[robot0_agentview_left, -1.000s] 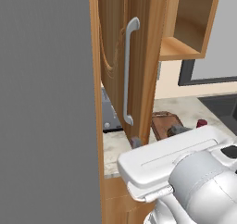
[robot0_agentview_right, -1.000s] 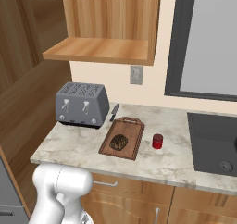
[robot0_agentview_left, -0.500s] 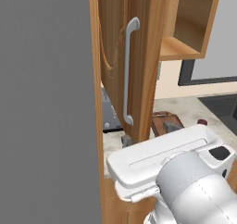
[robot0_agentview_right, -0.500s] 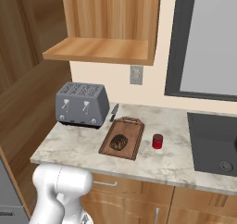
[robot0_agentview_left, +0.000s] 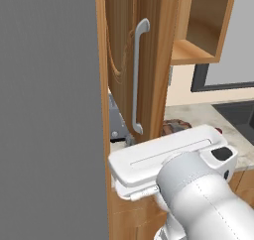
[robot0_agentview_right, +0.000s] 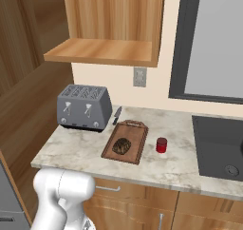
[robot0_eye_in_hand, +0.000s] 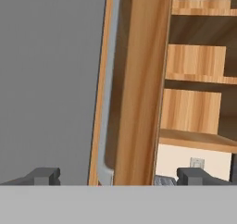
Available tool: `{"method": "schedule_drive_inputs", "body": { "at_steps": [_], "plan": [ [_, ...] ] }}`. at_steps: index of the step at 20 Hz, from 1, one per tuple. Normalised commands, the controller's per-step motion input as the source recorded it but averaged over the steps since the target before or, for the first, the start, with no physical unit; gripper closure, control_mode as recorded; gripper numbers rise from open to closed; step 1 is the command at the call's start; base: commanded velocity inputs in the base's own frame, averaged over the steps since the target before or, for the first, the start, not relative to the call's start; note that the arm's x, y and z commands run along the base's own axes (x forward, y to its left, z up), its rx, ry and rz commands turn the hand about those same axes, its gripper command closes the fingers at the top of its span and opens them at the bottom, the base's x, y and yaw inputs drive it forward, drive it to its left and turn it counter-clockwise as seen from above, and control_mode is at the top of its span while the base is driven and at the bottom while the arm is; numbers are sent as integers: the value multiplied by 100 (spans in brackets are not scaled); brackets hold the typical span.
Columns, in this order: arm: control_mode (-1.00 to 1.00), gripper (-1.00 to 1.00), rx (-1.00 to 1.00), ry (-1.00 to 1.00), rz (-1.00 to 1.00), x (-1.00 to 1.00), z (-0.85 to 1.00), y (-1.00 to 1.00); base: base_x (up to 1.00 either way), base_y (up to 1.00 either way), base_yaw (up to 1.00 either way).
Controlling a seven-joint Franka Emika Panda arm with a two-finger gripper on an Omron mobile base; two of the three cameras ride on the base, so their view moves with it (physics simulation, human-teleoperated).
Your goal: Pick the bread, place it on the cutting board, pick the jam, place it on the counter, and close the cabinet.
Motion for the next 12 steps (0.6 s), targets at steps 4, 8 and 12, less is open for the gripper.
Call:
{"method": "schedule_drive_inputs", "body": {
  "at_steps": [4,8,12],
  "plan": [
    [-100,-100,0,-6,-1,22,-11,3,0,0,0],
    [-100,-100,0,-7,-1,21,-10,1,0,0,0],
    [-100,-100,0,-10,-10,11,-7,0,0,0,0]
  ]
}}
